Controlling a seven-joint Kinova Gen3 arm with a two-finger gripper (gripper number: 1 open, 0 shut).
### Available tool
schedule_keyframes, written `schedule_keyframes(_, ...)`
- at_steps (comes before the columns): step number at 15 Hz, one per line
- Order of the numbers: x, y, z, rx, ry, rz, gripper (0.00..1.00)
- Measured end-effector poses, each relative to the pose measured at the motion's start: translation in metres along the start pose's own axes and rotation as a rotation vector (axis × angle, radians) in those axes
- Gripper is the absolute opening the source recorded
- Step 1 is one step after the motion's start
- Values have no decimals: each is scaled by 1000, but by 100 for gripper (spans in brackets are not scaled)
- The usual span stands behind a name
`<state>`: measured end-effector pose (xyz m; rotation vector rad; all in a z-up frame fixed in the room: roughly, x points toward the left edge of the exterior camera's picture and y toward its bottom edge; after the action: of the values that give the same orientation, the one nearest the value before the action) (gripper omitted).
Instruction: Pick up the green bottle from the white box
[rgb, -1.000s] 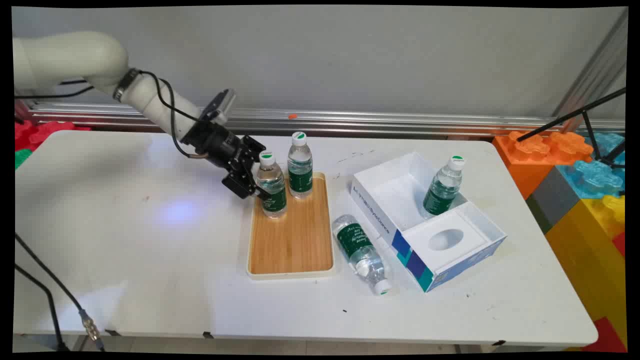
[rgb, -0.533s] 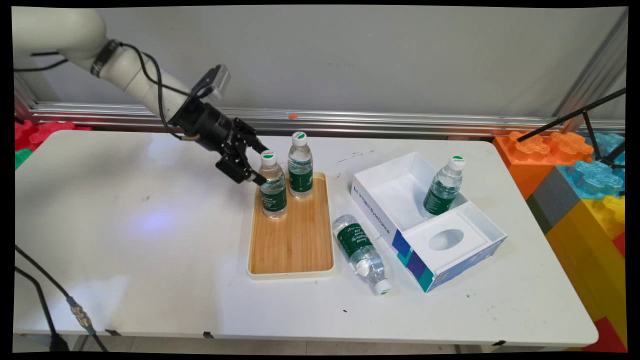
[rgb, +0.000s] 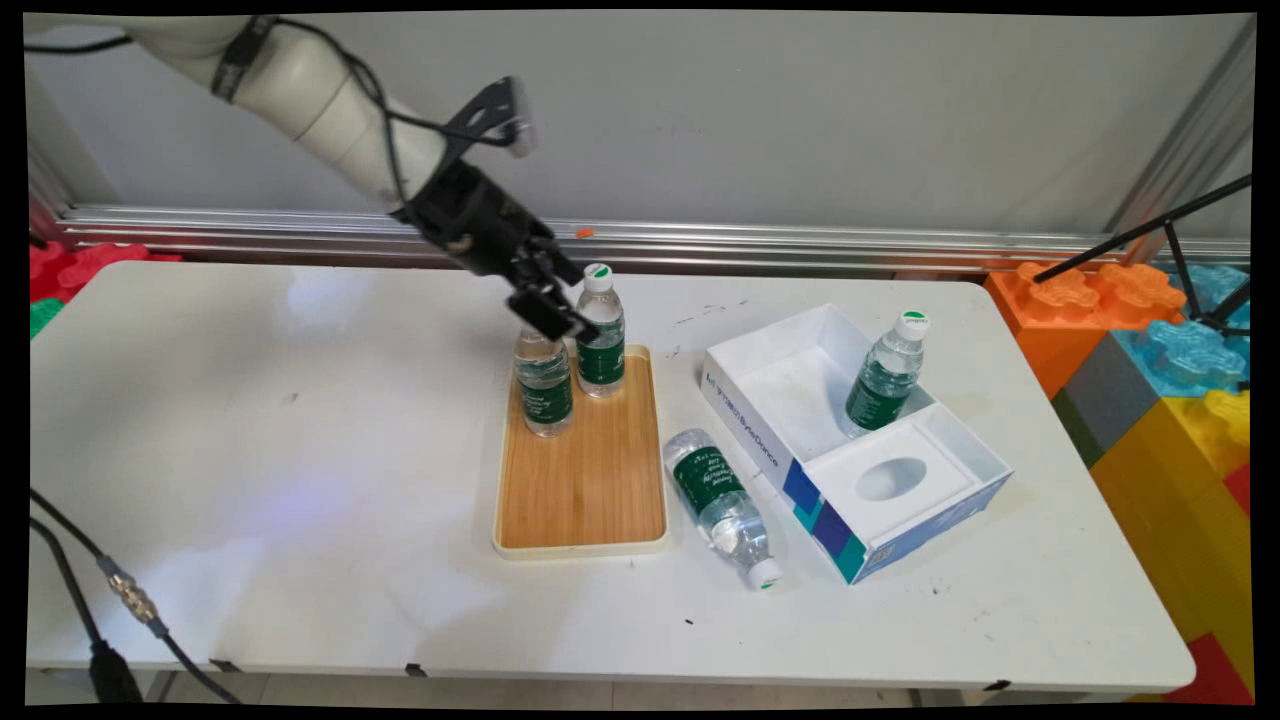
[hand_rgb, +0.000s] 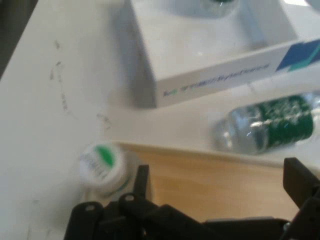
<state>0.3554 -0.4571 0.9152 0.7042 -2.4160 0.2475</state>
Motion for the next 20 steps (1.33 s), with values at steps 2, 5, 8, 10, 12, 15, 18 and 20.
schedule_keyframes(2, 18, 18, 7, 15, -13, -19, 100)
schedule_keyframes(5, 50, 52, 29, 35, -23, -44, 100)
schedule_keyframes(8, 79, 78, 62, 49, -17, -58, 100)
schedule_keyframes(10, 92, 87, 82, 54, -13, -64, 100)
schedule_keyframes(12, 105, 92, 105, 58, -7, -66, 100)
schedule_keyframes(15, 128, 97, 148, 65, 12, -57, 100)
schedule_keyframes(18, 148, 95, 190, 75, 36, -41, 100)
schedule_keyframes(20, 158, 92, 215, 82, 50, -32, 100)
